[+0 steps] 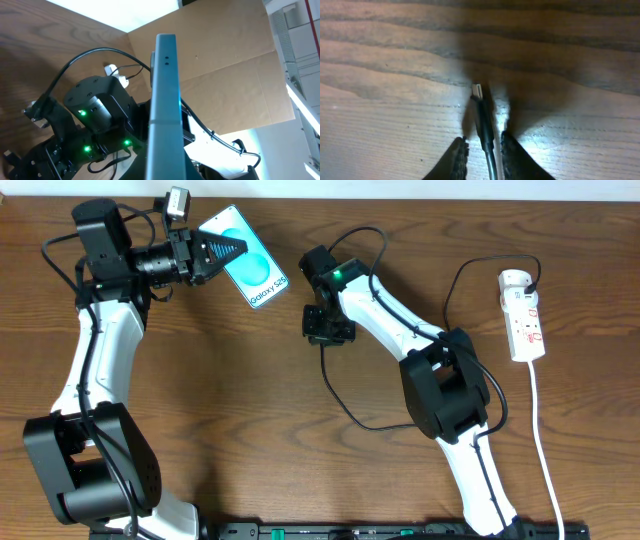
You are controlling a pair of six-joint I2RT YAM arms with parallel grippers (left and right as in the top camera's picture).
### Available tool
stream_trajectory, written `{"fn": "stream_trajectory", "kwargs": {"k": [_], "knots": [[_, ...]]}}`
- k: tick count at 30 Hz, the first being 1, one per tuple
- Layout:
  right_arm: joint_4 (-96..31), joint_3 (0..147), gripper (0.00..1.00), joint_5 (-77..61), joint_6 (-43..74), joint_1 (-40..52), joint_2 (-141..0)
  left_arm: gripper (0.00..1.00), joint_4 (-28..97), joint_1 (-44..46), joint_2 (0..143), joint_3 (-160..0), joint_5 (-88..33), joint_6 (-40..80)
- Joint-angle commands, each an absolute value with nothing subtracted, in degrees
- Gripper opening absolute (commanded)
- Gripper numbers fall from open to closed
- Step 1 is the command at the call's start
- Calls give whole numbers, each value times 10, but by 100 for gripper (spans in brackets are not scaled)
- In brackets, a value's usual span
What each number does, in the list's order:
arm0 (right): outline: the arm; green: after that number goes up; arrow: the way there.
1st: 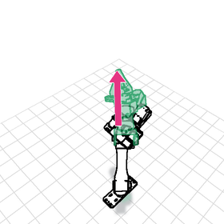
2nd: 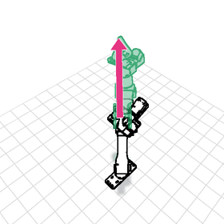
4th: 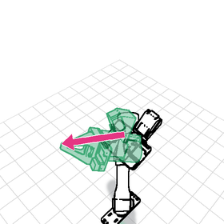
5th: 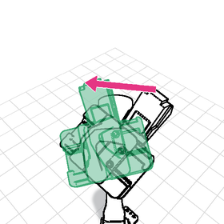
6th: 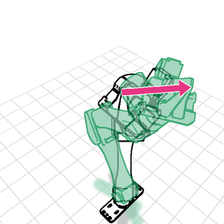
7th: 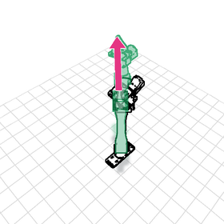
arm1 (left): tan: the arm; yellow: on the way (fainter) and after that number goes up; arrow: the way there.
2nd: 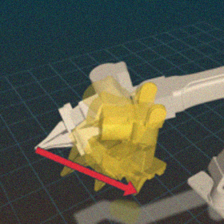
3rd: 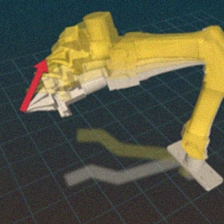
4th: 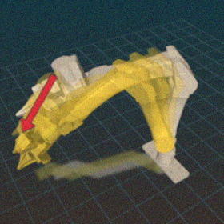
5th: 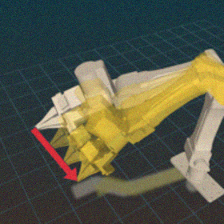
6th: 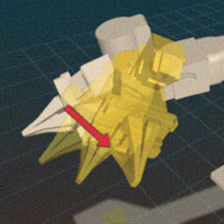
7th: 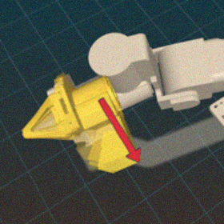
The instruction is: Plug charger to phone and switch on socket
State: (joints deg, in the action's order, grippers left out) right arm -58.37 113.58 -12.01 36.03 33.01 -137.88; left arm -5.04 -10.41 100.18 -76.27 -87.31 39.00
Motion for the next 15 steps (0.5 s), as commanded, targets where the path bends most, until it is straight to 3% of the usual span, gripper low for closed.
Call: {"fn": "stream_trajectory", "kwargs": {"k": [1,10,15], "knots": [[-580,1133,21,-115,366,334,-1406,7,-55,-106,988,-769,-900,393],[-576,1133,1,-115,366,334,-1406,7,-55,-106,988,-769,-900,393],[-576,1133,1,-115,366,334,-1406,7,-55,-106,988,-769,-900,393]]}}
